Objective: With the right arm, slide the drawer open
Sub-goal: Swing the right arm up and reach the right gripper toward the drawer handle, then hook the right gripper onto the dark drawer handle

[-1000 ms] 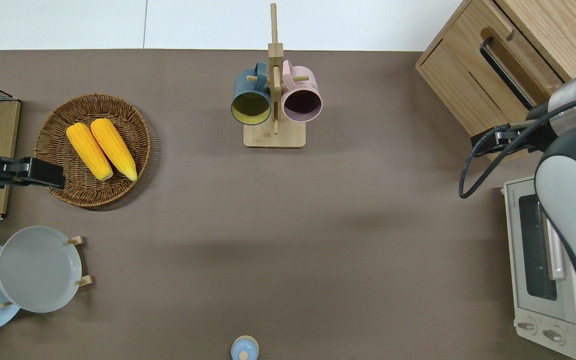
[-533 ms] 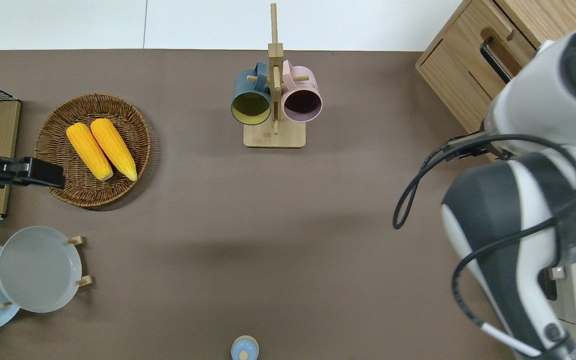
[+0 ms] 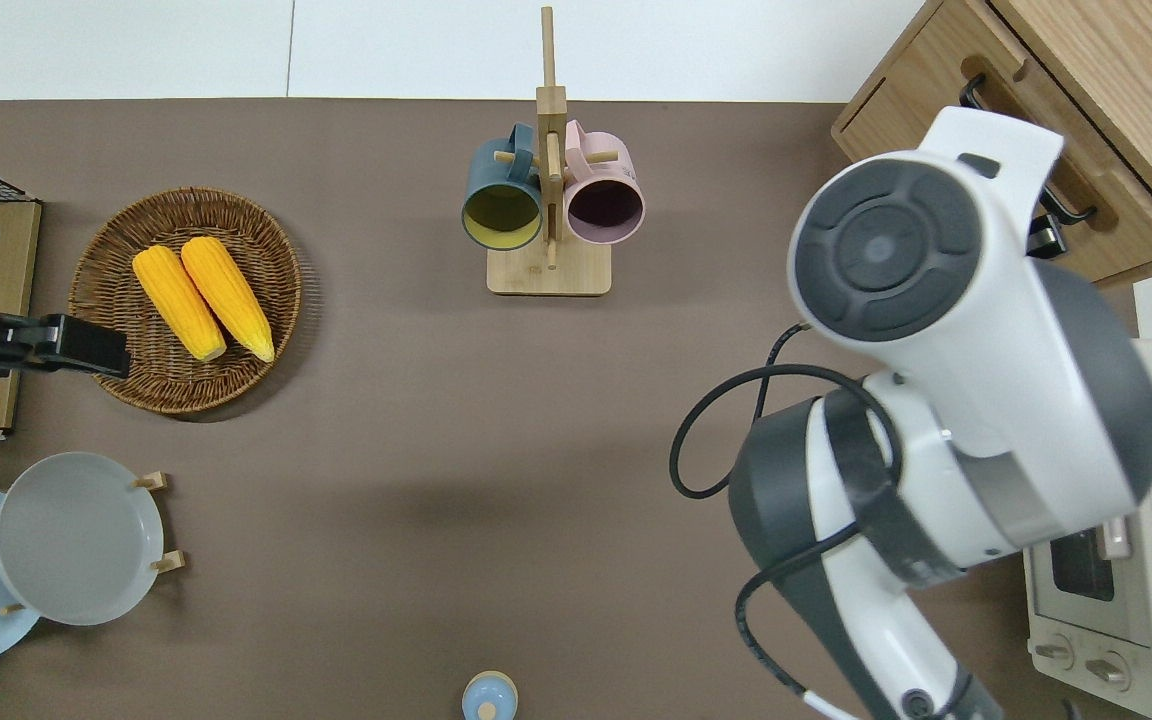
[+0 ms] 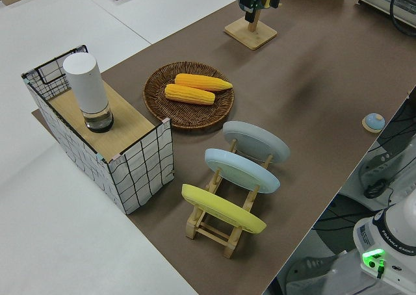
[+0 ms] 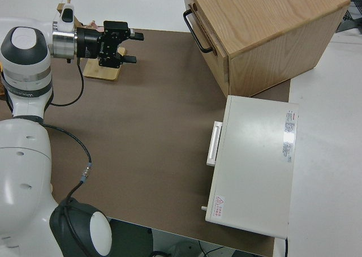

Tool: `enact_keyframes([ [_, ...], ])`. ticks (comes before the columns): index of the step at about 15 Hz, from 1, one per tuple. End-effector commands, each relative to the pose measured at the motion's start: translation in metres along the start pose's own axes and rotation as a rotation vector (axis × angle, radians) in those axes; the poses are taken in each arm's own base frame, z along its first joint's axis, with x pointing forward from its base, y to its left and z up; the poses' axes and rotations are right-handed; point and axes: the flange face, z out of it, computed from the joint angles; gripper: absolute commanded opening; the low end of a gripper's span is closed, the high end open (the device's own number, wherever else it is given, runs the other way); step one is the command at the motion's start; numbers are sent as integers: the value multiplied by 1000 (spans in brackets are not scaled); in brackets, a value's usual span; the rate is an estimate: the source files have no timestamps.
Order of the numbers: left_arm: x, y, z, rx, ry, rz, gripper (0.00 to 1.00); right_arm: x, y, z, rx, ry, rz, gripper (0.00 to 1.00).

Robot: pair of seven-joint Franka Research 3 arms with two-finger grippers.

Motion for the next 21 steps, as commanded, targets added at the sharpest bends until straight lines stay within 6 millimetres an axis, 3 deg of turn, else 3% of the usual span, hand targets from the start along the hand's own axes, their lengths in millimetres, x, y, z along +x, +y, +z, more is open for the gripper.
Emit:
enact_keyframes([
  [1,-3,2,-6,18,-4,-5,993,9,-30,15,-178,37,-37,981],
  [5,-3,2,-5,18,-6,-5,993,21,-52,36,-261,116,-65,981],
  [14,-3,2,-6,18,-4,-5,993,34,-78,97,-470,197,-75,981],
  [16,-3,2,-6,18,-4,-5,993,31,-78,120,-491,236,-77,981],
  [21,-3,2,-6,18,-4,-5,993,32,-64,151,-495,289,-95,981],
])
